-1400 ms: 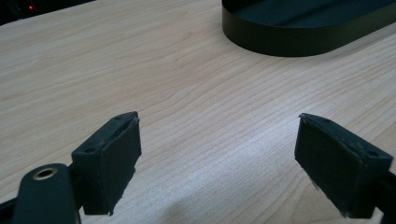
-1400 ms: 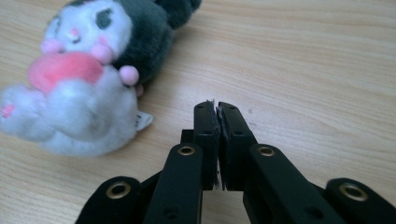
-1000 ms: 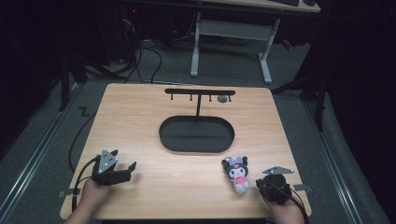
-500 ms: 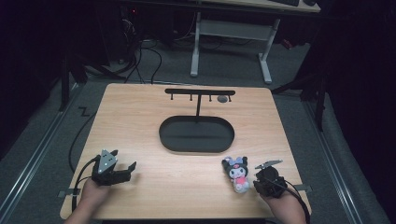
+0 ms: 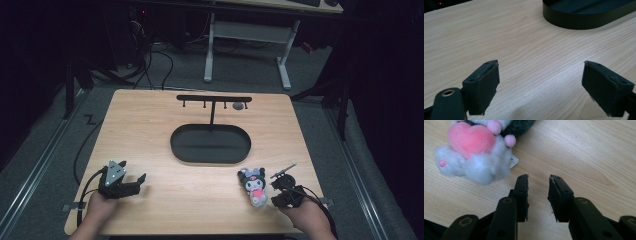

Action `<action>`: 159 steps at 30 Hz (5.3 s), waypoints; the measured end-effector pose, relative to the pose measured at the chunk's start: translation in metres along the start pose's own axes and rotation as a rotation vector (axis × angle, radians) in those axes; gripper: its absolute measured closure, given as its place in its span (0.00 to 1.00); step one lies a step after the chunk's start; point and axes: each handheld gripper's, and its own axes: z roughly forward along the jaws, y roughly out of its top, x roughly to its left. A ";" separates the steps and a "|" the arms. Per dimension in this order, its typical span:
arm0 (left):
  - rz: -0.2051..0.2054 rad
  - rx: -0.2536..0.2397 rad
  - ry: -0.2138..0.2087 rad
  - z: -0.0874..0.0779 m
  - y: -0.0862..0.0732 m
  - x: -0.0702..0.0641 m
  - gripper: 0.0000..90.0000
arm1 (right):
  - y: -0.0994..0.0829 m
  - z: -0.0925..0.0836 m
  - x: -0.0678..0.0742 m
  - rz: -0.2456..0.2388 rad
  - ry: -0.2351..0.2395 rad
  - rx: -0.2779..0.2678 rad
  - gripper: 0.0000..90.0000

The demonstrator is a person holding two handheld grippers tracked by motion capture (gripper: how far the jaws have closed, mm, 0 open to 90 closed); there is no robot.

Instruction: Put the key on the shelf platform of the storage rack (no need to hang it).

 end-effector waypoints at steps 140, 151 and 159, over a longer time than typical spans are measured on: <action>0.001 0.002 -0.004 0.001 0.000 0.000 0.17 | 0.075 -0.032 0.037 -0.017 0.098 -0.093 0.56; 0.002 0.001 -0.007 0.000 0.000 0.000 0.17 | 0.101 -0.034 0.043 -0.039 0.093 -0.100 0.56; 0.000 0.002 -0.008 0.000 -0.001 0.000 0.17 | 0.121 -0.033 0.048 -0.055 0.087 -0.100 0.56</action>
